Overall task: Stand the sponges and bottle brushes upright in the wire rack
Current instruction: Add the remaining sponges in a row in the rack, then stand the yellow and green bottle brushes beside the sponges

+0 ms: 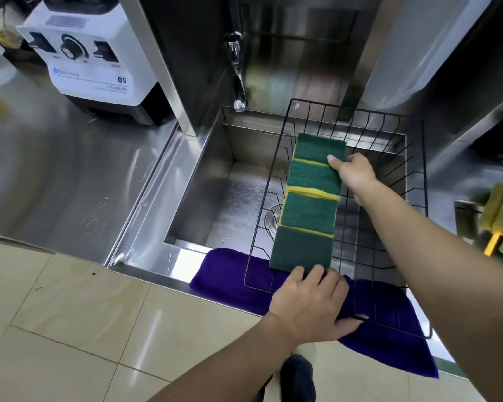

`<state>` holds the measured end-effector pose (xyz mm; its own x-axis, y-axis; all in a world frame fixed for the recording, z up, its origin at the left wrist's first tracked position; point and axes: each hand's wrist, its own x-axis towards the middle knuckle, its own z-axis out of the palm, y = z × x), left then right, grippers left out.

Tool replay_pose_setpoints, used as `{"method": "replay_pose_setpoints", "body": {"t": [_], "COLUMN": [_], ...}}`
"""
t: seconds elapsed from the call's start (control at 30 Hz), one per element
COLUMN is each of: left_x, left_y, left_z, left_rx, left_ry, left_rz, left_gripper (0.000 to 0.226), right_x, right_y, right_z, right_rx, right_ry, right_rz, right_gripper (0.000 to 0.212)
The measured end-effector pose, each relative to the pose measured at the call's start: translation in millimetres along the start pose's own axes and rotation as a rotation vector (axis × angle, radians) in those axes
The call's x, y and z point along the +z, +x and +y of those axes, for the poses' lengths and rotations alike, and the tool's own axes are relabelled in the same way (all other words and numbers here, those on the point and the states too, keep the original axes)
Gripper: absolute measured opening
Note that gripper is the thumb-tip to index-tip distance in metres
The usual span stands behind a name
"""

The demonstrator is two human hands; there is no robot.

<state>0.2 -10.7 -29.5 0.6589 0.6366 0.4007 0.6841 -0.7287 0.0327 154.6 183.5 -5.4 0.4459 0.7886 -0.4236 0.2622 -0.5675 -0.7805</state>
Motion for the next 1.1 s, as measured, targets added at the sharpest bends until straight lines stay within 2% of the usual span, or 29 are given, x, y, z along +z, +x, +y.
{"method": "replay_pose_setpoints", "body": {"t": [0.2, 0.37, 0.5, 0.7, 0.87, 1.1], "left_x": [-9, -14, -13, -11, -1, 0], "left_y": [3, 7, 12, 29, 31, 29], "left_z": [-4, -3, 13, 45, 47, 47], "left_rx": [0.025, 0.092, 0.143, 0.167, 0.180, 0.191], "left_ry": [0.007, -0.050, -0.033, -0.064, -0.028, -0.037], "left_rz": [-0.088, -0.128, -0.188, -0.222, -0.194, -0.159], "left_gripper": [0.062, 0.068, 0.067, 0.063, 0.061, 0.057], "right_x": [-23, -71, -119, -170, -179, -166], "right_y": [-20, -40, -55, -81, -97, -104], "right_z": [0, -1, 17, 68, 110, 137], "right_rx": [-0.124, -0.199, -0.225, -0.077, 0.084, 0.189], "right_ry": [0.002, 0.104, 0.075, -0.123, -0.377, -0.484], "right_rz": [0.118, 0.158, 0.326, 0.577, 0.489, 0.396], "right_gripper": [0.048, 0.014, 0.021, 0.025, 0.028, 0.025]}}
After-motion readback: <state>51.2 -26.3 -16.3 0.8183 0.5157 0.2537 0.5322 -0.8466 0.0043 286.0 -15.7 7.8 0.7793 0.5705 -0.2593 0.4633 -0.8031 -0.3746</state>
